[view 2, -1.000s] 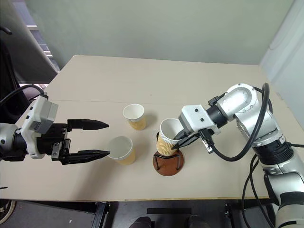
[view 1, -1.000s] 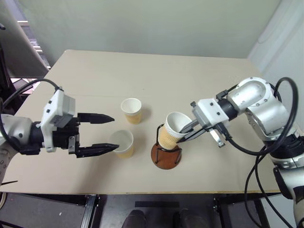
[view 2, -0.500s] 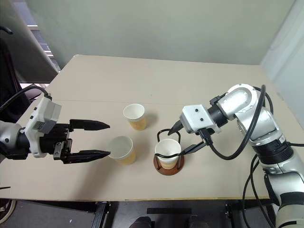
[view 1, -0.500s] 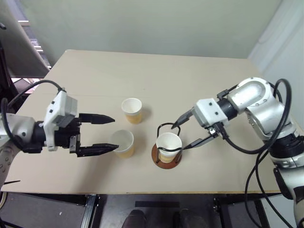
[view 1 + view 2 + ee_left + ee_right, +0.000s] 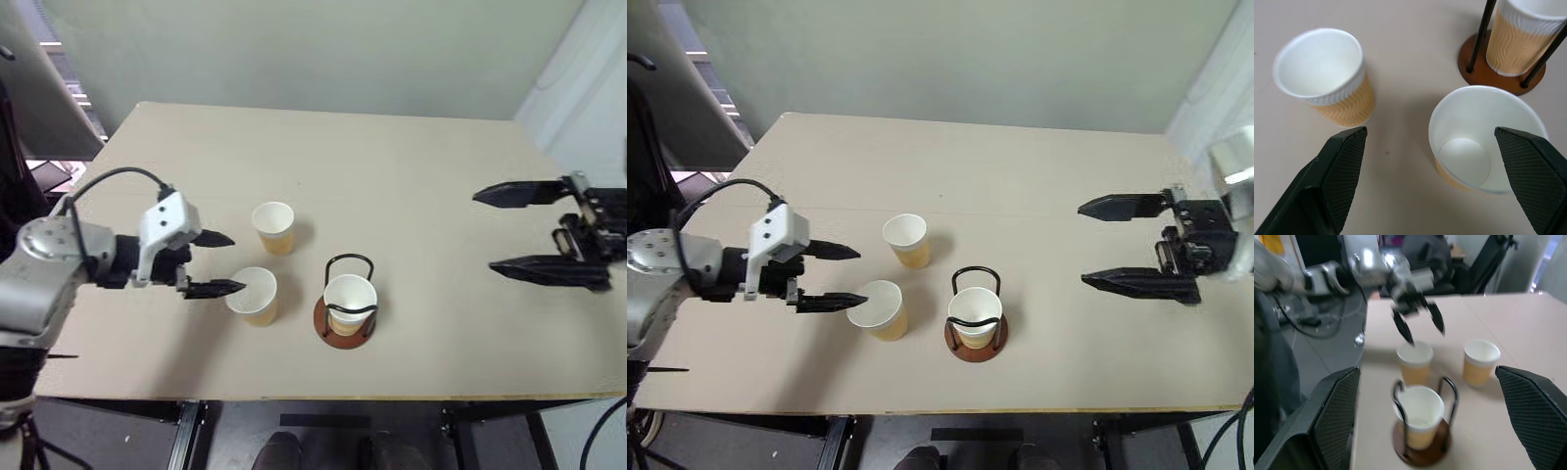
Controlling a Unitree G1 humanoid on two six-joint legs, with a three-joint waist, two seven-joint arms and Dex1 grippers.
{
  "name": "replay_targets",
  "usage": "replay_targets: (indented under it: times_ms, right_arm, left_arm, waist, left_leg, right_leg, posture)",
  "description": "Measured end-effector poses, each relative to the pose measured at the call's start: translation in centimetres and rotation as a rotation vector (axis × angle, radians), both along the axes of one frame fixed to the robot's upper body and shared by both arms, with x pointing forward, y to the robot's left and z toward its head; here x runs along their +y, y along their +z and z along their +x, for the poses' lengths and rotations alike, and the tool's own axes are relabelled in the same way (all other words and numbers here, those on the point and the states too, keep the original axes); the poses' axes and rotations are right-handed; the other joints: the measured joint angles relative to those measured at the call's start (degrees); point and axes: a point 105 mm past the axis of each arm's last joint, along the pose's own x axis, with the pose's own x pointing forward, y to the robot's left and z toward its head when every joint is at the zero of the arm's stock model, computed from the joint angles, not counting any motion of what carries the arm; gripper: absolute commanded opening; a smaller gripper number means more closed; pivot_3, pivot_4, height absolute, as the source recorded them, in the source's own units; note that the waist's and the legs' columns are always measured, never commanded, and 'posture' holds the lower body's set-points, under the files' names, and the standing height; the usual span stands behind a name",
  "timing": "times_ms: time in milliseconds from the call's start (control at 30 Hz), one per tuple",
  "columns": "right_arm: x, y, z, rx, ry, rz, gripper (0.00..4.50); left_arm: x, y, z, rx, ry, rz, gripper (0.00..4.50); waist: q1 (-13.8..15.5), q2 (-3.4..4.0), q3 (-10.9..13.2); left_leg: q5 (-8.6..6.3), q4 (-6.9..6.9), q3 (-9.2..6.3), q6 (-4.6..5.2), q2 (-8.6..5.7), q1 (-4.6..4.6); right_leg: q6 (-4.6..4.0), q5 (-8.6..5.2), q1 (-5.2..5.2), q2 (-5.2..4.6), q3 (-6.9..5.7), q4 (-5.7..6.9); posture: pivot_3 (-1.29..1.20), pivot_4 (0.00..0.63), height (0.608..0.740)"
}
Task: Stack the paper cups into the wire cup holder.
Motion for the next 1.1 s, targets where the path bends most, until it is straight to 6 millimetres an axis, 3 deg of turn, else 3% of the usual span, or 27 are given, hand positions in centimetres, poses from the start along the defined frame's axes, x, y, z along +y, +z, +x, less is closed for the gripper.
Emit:
replay_targets:
  times_ms: [133, 233, 600, 933, 1000, 1100]
  right_arm:
    - [0.2, -0.1, -1.0, 0.011, -0.025, 0.024, 4.49]
    - [0.3, 0.3, -1.4, -0.004, -0.047, 0.044, 4.5]
    - [0.3, -0.2, -1.2, -0.01, -0.077, 0.022, 4.5]
    - [0.3, -0.3, -0.7, -0.035, -0.072, 0.0, 4.5]
    - [0.3, -0.4, -0.6, -0.031, -0.07, -0.002, 4.5]
    - [0.2, -0.4, -0.3, -0.026, -0.071, -0.008, 4.5]
  left_arm:
    - [-0.5, -0.9, 0.4, 0.026, -0.021, 0.028, 4.5]
    - [-0.8, -1.3, 0.6, 0.034, -0.038, 0.048, 3.89]
    - [-1.5, -1.7, 0.4, 0.063, -0.07, 0.03, 0.02]
    - [-1.8, -0.7, -0.1, 0.079, -0.109, -0.001, 0.02]
    - [-2.5, 0.7, -0.1, 0.05, -0.153, -0.029, 0.02]
    - [-4.6, 5.5, 0.6, -0.075, -0.268, -0.085, 0.02]
  waist:
    - [-0.06, 0.0, 0.0]
    - [-0.06, 0.0, 0.0]
    - [-0.06, 0.0, 0.0]
    - [-0.04, -0.01, -0.01]
    - [0.11, -0.02, -0.01]
    - [0.71, -0.04, -0.01]
  left_leg:
    - [-0.01, 0.05, -0.02, 0.02, 0.0, -0.02]
    - [-0.02, 0.04, -0.03, 0.05, 0.01, 0.0]
    - [-0.05, 0.06, -0.04, 0.1, 0.03, -0.01]
    - [-0.06, 0.08, -0.05, 0.12, 0.04, -0.03]
    - [-0.06, 0.13, -0.08, 0.12, 0.03, -0.05]
    - [-0.09, 0.43, -0.26, 0.17, 0.02, -0.22]
  right_leg:
    - [0.07, 0.04, 0.02, 0.01, 0.01, -0.05]
    - [0.08, 0.05, 0.01, 0.01, 0.02, -0.04]
    - [0.12, 0.07, 0.03, 0.03, 0.01, -0.06]
    - [0.13, 0.07, 0.02, 0.03, 0.01, -0.05]
    - [0.14, 0.08, 0.03, 0.03, -0.01, -0.04]
    - [0.19, 0.11, 0.03, 0.02, -0.1, -0.02]
  posture:
    - [0.0, 0.15, 0.74]
    - [0.0, 0.15, 0.74]
    - [0.0, 0.15, 0.74]
    - [0.0, 0.15, 0.74]
    - [0.0, 0.15, 0.74]
    - [0.0, 0.15, 0.74]
